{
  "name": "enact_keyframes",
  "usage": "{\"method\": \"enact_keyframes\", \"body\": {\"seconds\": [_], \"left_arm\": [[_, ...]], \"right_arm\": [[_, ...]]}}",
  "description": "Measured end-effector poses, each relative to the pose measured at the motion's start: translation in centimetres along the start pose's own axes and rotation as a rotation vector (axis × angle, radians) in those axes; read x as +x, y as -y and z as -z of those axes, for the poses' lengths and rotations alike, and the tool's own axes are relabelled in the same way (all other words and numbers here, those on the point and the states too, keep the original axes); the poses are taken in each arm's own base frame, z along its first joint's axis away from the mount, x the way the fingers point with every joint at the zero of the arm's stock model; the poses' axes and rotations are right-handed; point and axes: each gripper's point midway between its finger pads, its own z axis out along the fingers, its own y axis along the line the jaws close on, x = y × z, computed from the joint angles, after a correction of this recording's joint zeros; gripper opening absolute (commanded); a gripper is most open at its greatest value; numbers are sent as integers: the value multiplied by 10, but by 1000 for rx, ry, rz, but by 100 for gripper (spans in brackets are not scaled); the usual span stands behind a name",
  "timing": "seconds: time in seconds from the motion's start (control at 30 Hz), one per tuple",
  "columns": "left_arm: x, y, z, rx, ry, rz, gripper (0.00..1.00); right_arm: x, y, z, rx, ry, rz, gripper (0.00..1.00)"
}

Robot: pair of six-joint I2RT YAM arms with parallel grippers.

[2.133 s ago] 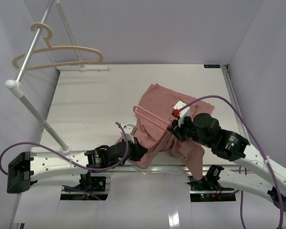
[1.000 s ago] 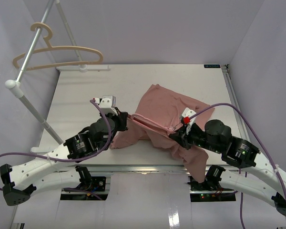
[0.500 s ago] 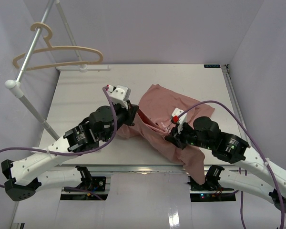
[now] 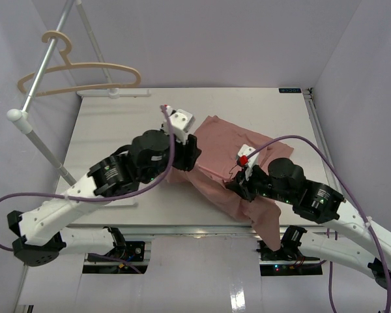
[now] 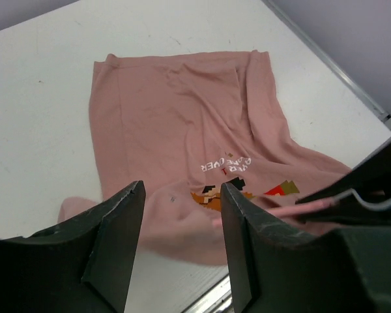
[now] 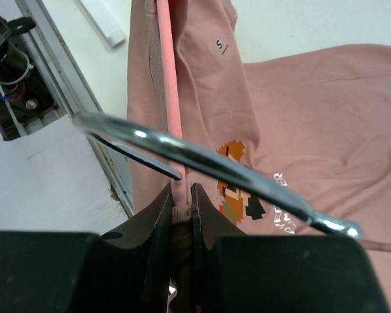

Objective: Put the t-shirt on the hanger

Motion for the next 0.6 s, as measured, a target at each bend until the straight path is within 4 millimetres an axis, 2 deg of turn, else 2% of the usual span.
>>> {"method": "enact_keyframes", "body": {"seconds": [0.13, 0.23, 0.3, 0.37, 0.43, 0.6], "left_arm": [[-27, -16, 50, 17, 123, 75, 57], [-37, -31, 83, 14, 213, 135, 54], [-34, -39, 95, 9, 245, 170, 54], [-25, -43, 98, 14, 271, 202, 57], [-6, -43, 92, 23, 260, 214, 59], [31, -22, 59, 95, 217, 223, 63]], "right_arm": [[-14, 8, 8, 49, 39, -5, 8], [-29, 14, 13, 87, 69, -13, 8], [-42, 18, 17, 114, 96, -20, 8], [-54, 21, 23, 136, 125, -26, 8], [-65, 24, 28, 156, 155, -31, 8], [-77, 26, 29, 167, 178, -37, 8]]}}
